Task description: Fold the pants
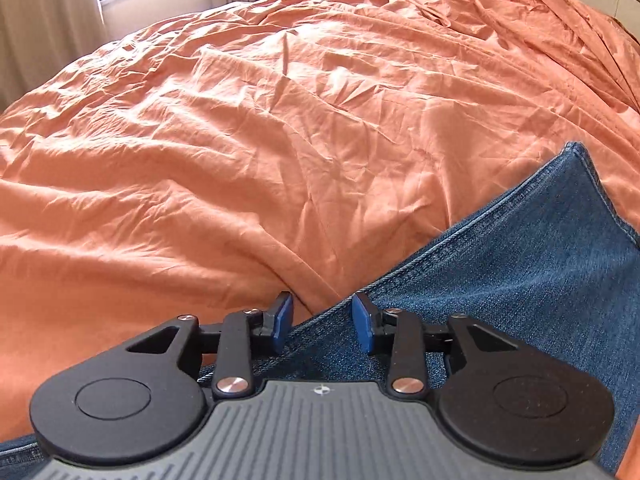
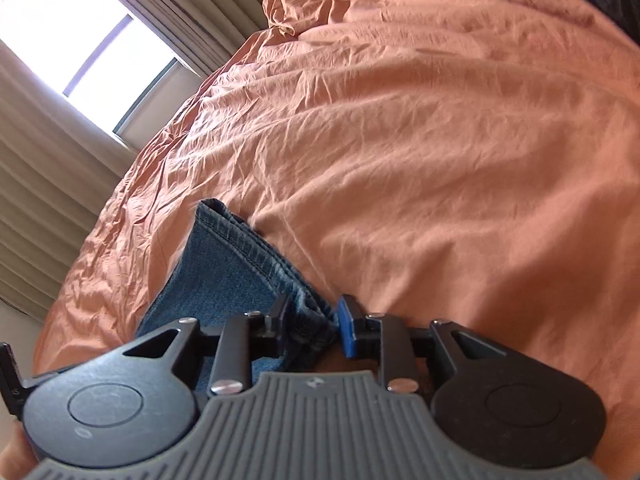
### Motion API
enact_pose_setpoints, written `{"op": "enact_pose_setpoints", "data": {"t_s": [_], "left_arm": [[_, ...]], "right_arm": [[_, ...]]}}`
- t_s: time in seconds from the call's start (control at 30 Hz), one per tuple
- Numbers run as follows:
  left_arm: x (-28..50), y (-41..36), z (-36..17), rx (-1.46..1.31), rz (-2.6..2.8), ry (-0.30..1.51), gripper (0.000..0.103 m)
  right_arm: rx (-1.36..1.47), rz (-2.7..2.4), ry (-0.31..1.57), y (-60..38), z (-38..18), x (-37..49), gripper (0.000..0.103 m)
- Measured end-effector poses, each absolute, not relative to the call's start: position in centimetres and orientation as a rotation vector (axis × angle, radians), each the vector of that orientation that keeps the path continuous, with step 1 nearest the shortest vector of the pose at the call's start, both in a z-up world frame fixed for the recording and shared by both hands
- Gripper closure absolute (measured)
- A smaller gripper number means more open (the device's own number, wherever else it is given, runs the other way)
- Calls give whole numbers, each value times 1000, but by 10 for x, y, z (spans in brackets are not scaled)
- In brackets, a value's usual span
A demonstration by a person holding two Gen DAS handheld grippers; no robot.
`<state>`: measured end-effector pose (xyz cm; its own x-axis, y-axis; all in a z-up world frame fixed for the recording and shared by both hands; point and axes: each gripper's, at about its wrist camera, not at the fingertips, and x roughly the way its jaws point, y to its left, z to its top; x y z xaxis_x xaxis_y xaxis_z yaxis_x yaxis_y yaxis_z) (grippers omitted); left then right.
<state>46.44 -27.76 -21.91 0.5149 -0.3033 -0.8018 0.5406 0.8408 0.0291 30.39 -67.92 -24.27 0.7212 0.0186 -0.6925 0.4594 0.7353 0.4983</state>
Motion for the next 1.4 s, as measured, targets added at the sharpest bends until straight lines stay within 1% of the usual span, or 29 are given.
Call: {"op": "enact_pose_setpoints", "data": {"t_s": [0.03,0.07,0.2,0.33,0.5,0.6,0.63,0.8,0.93,1.0,1.03,1.13,1.2,1.27,1.3,1.37,1.4], "left_arm": [[462,-275,-214,277,-508,893,58],[458,-271,-207,260,-507,890,58],[434,-245,-179,251,-516,881,58],[399,-196,-143,220,-506,883,58],[344,-118,-106,205,-478,896,58],[309,-71,-97,221,-431,896,58],[299,-56,-96,221,-417,900,58],[248,8,-108,216,-350,924,58],[209,36,-129,214,-333,955,58],[194,40,-145,259,-333,977,51],[188,40,-152,274,-335,977,49],[183,34,-171,318,-320,966,47],[186,30,-180,336,-314,958,39],[190,33,-189,340,-301,944,38],[194,35,-192,320,-288,932,36],[197,39,-196,290,-280,886,36],[197,40,-195,293,-284,861,40]], "right_arm": [[681,-288,732,-677,-236,302,67],[653,-296,728,-675,-229,300,66],[602,-263,718,-655,-199,284,66],[585,-156,716,-610,-172,269,66],[556,29,755,-524,-148,256,66],[552,144,786,-470,-140,248,66],[546,185,796,-450,-138,245,64],[455,353,851,-353,-137,227,63],[384,445,894,-284,-147,210,63],[345,475,914,-254,-155,203,63],[325,485,924,-241,-159,201,63],[278,491,929,-209,-173,195,63],[250,491,917,-197,-182,198,63],[212,493,892,-185,-189,195,63],[194,500,871,-182,-193,193,63],[171,498,868,-174,-202,192,63],[171,507,863,-172,-203,192,63]]}}
